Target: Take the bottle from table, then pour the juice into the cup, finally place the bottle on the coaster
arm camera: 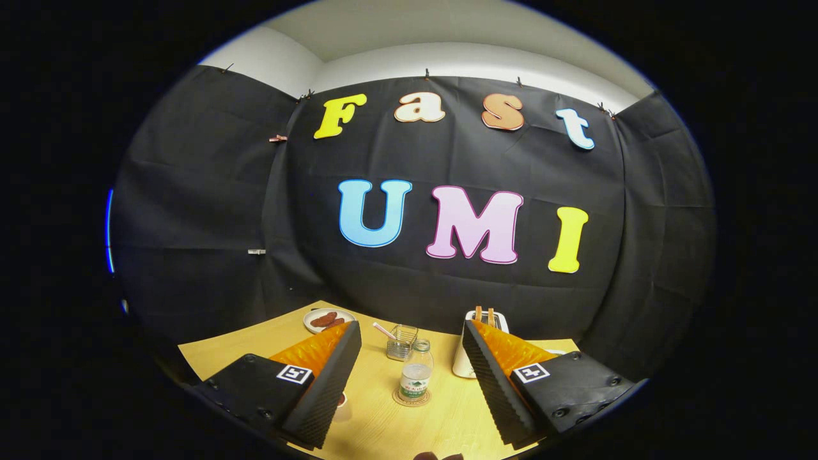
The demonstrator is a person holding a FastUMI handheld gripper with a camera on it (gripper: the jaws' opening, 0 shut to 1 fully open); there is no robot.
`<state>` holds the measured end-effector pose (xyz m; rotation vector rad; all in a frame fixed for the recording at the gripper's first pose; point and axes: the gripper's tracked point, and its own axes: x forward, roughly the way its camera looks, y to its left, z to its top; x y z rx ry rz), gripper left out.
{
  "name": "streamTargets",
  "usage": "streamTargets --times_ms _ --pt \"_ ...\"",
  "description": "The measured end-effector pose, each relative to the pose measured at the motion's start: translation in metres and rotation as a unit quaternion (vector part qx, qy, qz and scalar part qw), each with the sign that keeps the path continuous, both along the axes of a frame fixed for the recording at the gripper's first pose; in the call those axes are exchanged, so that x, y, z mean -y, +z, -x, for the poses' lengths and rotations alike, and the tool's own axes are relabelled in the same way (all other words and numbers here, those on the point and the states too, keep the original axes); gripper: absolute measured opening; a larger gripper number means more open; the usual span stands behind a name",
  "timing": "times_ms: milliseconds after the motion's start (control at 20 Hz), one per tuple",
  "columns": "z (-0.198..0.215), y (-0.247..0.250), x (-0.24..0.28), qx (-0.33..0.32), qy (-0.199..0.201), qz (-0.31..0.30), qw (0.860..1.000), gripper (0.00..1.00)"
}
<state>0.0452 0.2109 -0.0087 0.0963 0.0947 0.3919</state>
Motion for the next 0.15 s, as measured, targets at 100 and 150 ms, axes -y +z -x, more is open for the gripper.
streamTargets --times_ms 100,150 --pt "0.0018 0.0006 0.0053 0.0 -0.006 -0.001 1.0 0.98" --pt "0.0027 -0.001 0.0075 -0.002 -0.007 -0.002 1.0 0.98"
